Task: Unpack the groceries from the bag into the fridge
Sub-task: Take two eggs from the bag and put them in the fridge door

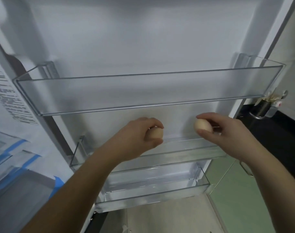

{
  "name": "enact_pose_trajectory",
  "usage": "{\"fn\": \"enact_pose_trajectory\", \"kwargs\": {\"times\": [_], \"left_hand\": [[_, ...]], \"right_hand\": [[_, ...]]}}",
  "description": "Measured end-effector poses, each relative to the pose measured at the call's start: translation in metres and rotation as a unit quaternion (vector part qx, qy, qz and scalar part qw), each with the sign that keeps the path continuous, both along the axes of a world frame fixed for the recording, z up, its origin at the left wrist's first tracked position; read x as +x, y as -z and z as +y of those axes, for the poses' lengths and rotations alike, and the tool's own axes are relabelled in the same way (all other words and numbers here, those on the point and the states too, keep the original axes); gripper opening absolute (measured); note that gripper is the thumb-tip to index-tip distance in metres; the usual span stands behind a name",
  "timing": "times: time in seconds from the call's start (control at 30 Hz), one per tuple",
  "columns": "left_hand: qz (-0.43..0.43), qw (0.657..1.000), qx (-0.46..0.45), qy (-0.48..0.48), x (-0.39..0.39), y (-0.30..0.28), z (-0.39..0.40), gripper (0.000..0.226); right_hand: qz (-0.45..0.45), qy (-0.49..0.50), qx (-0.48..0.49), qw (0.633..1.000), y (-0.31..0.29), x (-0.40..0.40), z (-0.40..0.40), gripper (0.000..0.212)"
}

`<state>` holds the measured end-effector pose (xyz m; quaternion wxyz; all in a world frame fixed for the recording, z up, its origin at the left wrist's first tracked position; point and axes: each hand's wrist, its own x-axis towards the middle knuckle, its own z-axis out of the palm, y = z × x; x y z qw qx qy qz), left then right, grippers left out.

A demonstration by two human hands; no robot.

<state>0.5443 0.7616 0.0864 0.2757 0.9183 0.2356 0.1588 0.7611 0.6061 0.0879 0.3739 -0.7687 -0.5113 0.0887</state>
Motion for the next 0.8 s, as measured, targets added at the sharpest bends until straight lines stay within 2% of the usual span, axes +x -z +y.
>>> {"fn": "enact_pose_trajectory", "kwargs": {"times": [0.17,0.37,0.5,0.8], "left_hand": [[0.095,0.993,0.075,0.007,0.014,0.005,0.012,0.038],[0.14,0.985,0.093,0.033,0.022,0.018,0.02,0.043],[0.139,0.985,0.098,0.043,0.024,0.023,0.023,0.044],[0.148,0.982,0.097,0.06,0.027,0.024,0.023,0.045]], "right_hand": [[-0.117,-0.031,-0.115,0.986,0.002,0.014,0.021,0.038],[-0.109,-0.076,-0.226,0.965,0.001,0.027,0.033,0.038],[-0.142,-0.083,-0.263,0.951,0.005,0.031,0.037,0.037],[-0.157,-0.086,-0.282,0.942,0.008,0.032,0.041,0.038]]}}
